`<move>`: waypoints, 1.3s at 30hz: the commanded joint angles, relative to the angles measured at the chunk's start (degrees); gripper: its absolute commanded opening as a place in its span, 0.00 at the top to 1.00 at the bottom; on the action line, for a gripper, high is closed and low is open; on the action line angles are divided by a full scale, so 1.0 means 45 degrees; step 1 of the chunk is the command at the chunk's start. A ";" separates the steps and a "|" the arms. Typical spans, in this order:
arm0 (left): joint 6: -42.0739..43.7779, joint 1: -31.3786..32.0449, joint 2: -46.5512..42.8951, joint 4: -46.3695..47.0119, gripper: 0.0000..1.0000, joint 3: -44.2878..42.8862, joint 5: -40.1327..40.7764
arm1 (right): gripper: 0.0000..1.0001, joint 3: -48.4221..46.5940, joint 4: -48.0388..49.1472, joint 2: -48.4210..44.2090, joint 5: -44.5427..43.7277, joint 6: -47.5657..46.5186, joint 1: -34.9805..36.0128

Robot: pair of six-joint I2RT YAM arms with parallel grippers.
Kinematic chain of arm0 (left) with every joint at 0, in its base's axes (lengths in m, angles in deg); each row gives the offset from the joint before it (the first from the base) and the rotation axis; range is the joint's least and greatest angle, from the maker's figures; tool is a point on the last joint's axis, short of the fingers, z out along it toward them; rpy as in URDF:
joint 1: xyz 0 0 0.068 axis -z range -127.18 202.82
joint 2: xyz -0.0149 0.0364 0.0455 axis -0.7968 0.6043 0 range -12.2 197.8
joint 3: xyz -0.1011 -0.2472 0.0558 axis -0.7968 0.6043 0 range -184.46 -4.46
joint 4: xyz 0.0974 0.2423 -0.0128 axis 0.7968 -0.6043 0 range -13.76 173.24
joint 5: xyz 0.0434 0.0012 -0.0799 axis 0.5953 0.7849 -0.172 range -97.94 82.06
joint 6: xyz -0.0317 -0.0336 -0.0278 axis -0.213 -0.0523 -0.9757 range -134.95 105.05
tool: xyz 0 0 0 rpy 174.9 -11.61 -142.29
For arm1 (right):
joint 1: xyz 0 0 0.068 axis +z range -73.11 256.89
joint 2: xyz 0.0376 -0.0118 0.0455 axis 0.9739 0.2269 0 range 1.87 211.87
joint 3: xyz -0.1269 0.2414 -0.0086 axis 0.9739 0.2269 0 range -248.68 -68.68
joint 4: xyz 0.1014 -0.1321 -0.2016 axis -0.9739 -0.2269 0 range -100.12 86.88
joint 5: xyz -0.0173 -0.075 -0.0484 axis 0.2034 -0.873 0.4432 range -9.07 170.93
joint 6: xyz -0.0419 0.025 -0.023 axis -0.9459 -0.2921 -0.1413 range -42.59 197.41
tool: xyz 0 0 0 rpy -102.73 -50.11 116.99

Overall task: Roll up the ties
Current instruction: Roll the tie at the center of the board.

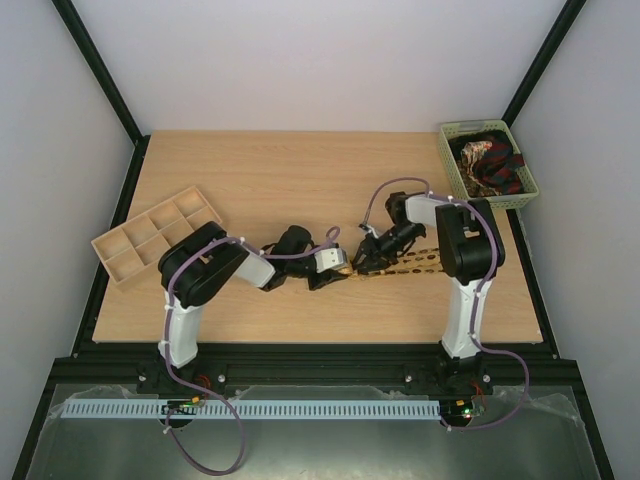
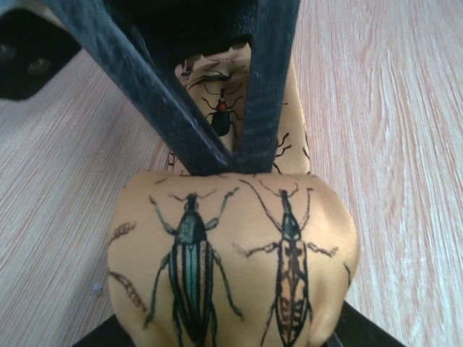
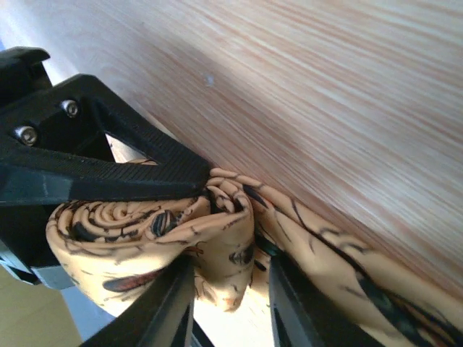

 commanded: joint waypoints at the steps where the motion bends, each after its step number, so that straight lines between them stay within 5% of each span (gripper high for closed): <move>1: 0.0408 0.0194 0.0335 -0.2861 0.76 0.0051 0.0582 | 0.64 0.0461 0.0156 -0.0339 -0.1626 -0.0117 -0.0600; 8: 0.0701 0.0112 0.0491 -0.4289 0.77 -0.0175 0.1158 | 0.51 0.0309 -0.0892 -0.1529 0.0426 -0.0821 -0.0769; 16: 0.0720 0.0140 0.0506 -0.4685 0.77 -0.0350 0.1286 | 0.53 -0.0115 -0.0591 -0.1466 0.0780 0.0002 0.0212; 21: 0.0719 0.0145 0.0536 -0.4780 0.76 -0.0380 0.1285 | 0.70 -0.0003 -0.0489 -0.0733 -0.1055 -0.0131 0.0356; 24: 0.0773 0.0150 0.0524 -0.4820 0.74 -0.0389 0.1290 | 0.96 0.0093 -0.0314 -0.0632 -0.1401 -0.0041 0.0087; 28: 0.0856 0.0105 0.0421 -0.4746 0.64 -0.0442 0.1109 | 0.99 0.0300 -0.0266 -0.0543 -0.1920 -0.0153 -0.0189; 33: 0.0601 -0.0040 -0.0103 -0.4082 0.30 -0.0625 0.0252 | 0.99 0.0582 -0.0104 -0.0235 -0.2945 -0.0432 -0.0489; 39: -0.0511 -0.0046 -0.0584 -0.1881 0.22 -0.0091 -0.0483 | 0.99 0.1038 0.0300 -0.0205 -0.4591 -0.0890 -0.0840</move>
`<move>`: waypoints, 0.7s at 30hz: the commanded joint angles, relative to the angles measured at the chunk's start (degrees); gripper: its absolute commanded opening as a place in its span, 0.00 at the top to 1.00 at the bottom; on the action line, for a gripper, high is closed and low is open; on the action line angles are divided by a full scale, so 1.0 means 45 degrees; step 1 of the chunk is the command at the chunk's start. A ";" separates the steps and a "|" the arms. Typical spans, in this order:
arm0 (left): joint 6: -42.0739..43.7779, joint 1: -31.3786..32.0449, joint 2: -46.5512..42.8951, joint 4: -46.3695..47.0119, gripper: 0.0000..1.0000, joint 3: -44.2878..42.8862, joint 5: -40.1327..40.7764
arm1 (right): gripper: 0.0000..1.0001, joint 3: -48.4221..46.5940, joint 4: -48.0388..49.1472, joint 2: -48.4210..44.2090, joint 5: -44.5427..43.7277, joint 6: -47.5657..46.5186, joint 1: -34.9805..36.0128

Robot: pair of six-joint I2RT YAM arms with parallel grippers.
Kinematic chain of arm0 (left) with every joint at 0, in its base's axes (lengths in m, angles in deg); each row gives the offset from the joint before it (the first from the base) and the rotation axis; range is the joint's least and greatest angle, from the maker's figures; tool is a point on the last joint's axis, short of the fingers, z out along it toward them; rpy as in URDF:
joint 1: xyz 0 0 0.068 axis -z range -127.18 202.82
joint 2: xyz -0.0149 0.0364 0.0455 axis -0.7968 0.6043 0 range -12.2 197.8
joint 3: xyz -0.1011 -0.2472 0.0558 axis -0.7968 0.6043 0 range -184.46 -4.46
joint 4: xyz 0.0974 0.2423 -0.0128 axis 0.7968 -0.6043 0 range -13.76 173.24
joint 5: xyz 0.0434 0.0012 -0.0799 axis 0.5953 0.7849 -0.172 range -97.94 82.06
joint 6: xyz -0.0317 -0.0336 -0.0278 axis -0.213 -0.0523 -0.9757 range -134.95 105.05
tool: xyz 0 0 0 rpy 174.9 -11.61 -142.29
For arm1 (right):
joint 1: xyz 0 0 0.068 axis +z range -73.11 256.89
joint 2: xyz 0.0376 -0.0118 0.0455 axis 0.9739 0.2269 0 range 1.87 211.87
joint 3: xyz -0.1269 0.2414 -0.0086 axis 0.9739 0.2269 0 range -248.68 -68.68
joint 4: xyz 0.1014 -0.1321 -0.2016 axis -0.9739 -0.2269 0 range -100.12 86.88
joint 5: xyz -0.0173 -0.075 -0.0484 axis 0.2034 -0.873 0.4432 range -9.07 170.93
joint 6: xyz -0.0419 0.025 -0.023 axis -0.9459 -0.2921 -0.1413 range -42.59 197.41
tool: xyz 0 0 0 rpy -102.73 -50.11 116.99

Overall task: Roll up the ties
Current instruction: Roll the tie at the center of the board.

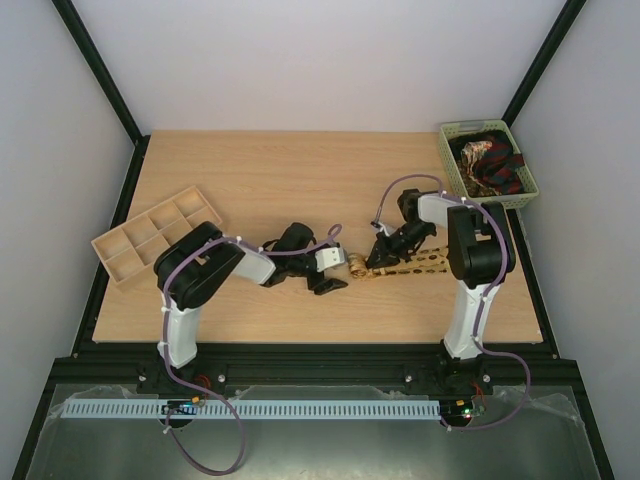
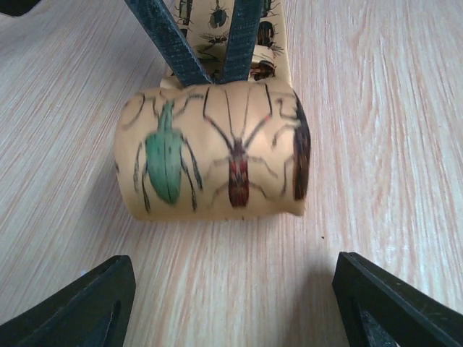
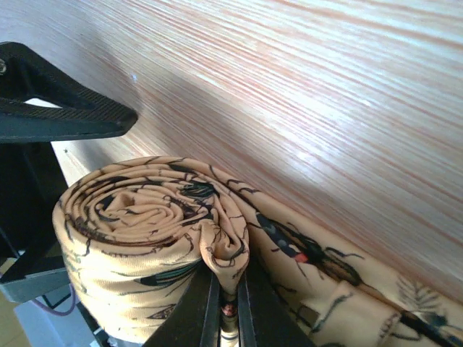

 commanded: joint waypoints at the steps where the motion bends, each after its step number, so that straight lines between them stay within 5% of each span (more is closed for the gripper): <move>1: -0.0993 -0.0012 -0.0096 0.0555 0.21 0.0533 -0.0571 | 0.98 0.0836 0.0442 0.0574 -0.3251 -0.0510 0.0012; 15: -0.3203 0.0326 0.1481 0.3172 0.21 -0.0531 -0.1151 | 0.99 0.1046 0.2027 0.0916 -0.1721 0.1141 0.0794; 21: -0.2189 0.0424 0.1530 0.2064 0.46 -0.0579 -0.0306 | 0.99 0.0731 0.2133 0.1003 -0.1452 0.1354 0.0957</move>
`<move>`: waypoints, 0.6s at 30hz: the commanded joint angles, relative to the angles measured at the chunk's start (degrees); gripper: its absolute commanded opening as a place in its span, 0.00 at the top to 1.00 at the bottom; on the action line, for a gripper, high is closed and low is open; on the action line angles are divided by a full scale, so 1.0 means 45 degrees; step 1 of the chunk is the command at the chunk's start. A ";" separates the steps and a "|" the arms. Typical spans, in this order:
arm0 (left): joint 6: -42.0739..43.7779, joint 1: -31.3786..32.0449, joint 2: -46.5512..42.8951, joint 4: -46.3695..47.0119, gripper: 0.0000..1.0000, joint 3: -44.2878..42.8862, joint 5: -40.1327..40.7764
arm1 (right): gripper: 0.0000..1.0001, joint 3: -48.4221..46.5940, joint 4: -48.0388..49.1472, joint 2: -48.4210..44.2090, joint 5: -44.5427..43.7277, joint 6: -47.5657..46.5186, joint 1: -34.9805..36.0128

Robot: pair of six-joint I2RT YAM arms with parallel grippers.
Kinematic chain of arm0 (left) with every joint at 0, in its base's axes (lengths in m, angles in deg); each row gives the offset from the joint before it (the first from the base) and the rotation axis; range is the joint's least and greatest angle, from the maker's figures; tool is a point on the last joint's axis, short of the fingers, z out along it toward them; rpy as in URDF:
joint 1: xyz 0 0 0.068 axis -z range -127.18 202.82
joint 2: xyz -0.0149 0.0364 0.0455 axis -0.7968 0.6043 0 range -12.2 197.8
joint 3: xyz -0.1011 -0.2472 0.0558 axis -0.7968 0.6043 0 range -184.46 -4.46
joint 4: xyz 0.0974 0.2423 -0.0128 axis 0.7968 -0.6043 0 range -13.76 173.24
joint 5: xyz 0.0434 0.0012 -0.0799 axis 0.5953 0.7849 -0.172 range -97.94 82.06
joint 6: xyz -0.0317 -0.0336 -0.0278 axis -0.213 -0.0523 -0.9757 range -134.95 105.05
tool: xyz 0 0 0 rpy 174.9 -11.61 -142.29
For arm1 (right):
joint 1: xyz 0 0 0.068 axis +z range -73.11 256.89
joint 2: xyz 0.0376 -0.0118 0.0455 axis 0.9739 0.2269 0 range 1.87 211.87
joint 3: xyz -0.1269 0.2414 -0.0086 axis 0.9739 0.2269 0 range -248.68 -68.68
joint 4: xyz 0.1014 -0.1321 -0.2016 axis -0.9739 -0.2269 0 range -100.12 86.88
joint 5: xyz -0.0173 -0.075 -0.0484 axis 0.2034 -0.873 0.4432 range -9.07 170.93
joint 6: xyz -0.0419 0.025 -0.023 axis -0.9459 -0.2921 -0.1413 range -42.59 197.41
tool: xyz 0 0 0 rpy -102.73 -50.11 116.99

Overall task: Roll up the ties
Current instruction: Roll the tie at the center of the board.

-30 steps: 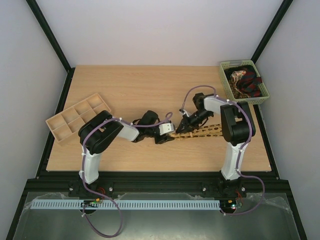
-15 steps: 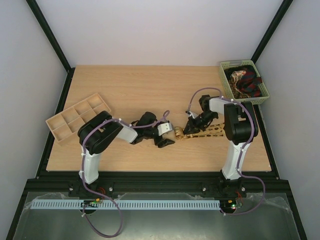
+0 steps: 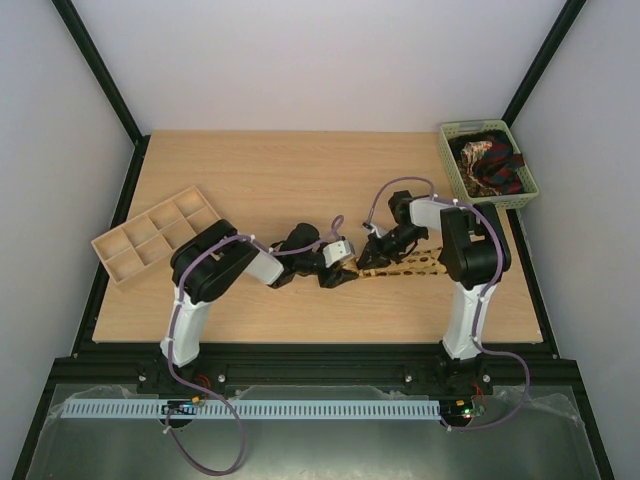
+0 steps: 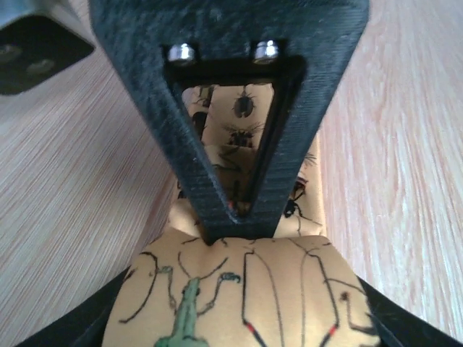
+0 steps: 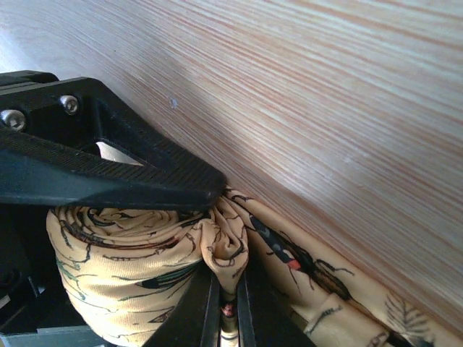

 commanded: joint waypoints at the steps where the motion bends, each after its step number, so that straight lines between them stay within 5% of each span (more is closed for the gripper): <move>1: 0.0944 0.0129 0.0045 -0.0924 0.51 0.0147 0.0306 | 0.98 0.0164 0.0524 0.0945 -0.1996 0.0242 0.0233; 10: 0.2596 -0.0049 -0.0430 -0.3156 0.65 0.1037 0.1405 | 0.59 -0.0363 -0.1627 -0.0526 -0.0680 -0.0995 -0.0257; 18: 0.2274 0.0018 -0.0358 -0.3563 0.61 0.0795 0.1486 | 0.49 -0.0431 -0.1695 -0.1152 0.1744 -0.0308 0.0160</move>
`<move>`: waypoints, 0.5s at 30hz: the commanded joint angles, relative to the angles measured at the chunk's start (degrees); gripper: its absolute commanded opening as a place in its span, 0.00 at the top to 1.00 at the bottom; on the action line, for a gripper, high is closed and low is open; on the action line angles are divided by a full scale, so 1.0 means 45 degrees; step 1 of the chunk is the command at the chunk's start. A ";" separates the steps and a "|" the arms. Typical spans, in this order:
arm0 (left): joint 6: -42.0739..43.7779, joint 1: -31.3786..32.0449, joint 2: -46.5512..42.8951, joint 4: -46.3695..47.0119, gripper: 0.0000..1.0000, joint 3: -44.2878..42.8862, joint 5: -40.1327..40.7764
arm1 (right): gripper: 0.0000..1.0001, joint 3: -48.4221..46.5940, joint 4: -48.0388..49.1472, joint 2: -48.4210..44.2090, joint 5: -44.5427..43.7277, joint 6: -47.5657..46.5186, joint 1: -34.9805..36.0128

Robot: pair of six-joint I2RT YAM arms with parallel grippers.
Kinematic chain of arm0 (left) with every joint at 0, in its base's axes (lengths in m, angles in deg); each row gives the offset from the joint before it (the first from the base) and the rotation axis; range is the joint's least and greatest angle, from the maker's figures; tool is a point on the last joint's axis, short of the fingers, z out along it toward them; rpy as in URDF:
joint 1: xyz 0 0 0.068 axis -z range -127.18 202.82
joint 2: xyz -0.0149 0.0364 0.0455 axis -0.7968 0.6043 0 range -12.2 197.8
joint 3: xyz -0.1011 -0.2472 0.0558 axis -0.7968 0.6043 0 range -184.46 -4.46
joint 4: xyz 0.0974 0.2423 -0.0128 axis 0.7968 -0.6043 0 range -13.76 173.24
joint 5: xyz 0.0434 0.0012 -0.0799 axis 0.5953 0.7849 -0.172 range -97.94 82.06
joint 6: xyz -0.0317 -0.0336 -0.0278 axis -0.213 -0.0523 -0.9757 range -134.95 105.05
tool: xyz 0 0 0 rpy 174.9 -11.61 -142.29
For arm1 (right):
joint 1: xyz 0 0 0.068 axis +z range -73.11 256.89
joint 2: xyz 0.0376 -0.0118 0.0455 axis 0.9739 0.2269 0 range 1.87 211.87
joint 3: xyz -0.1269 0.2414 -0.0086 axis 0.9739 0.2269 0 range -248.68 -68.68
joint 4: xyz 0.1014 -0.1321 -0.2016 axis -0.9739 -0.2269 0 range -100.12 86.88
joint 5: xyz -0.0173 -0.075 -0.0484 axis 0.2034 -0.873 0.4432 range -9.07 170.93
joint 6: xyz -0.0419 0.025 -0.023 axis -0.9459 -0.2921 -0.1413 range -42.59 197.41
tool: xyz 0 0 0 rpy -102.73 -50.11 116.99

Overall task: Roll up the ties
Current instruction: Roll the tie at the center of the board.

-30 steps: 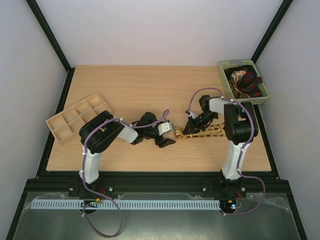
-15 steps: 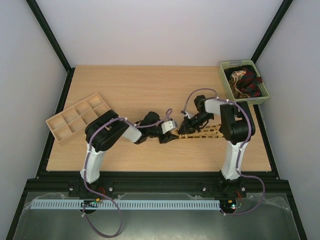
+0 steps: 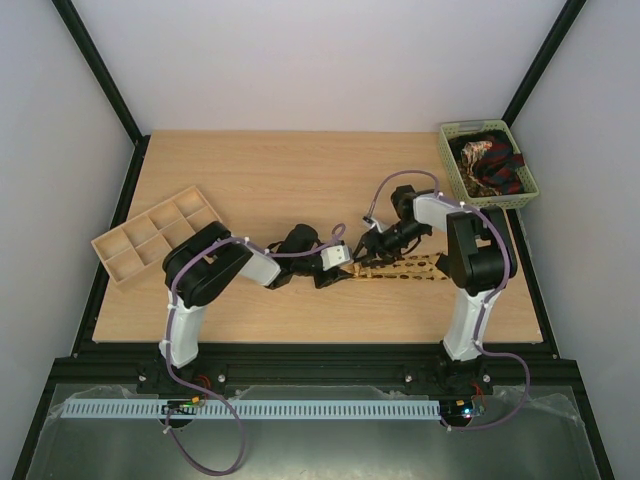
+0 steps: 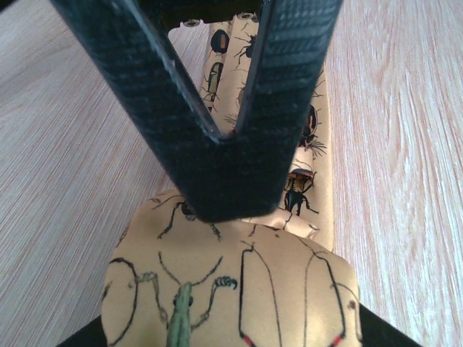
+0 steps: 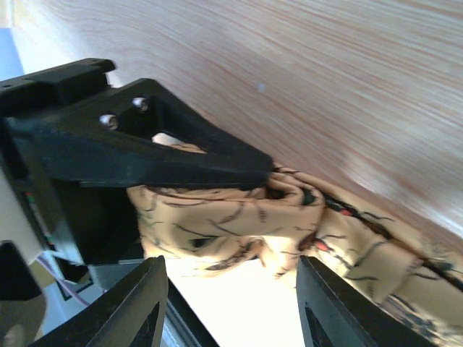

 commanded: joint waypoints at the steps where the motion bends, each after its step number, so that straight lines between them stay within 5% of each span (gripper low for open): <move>1: 0.0209 0.0042 0.0391 -0.2532 0.61 0.0337 0.0469 | 0.49 -0.0120 -0.0601 -0.0325 0.1193 0.0346 0.0332; 8: 0.0307 0.0039 0.0418 -0.2653 0.60 0.0281 0.0426 | 0.55 -0.0320 0.0084 0.0129 0.1022 0.0685 0.0657; 15: 0.0325 0.0024 0.0445 -0.2841 0.53 0.0030 0.0329 | 0.98 0.0010 -0.0225 0.0841 -0.0616 0.0064 0.0488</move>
